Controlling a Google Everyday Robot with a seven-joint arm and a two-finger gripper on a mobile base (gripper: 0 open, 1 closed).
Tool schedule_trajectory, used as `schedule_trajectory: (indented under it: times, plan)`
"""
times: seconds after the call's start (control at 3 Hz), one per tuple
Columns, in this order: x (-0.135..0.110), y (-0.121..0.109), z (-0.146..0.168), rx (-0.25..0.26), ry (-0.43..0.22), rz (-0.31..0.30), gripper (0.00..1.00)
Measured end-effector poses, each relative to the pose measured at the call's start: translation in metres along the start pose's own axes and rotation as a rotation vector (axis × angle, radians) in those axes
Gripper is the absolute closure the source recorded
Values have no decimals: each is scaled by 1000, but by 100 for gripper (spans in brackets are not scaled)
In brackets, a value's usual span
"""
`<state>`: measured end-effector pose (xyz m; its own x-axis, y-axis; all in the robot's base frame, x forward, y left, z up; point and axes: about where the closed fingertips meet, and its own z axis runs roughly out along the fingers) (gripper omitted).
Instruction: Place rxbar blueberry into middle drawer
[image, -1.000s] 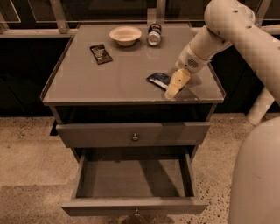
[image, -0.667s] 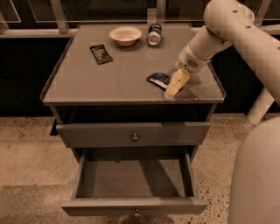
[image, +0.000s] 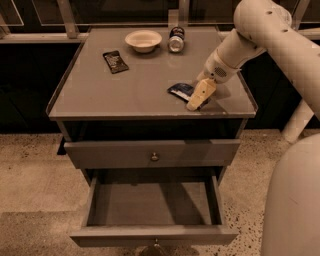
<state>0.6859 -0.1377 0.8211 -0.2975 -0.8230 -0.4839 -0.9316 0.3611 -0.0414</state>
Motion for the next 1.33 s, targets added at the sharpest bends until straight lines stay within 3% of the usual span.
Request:
schedule_trajectory:
  times: [1.0,1.33]
  plan:
    - [0,0,0,0,0,0,100]
    - [0,0,0,0,0,0,100]
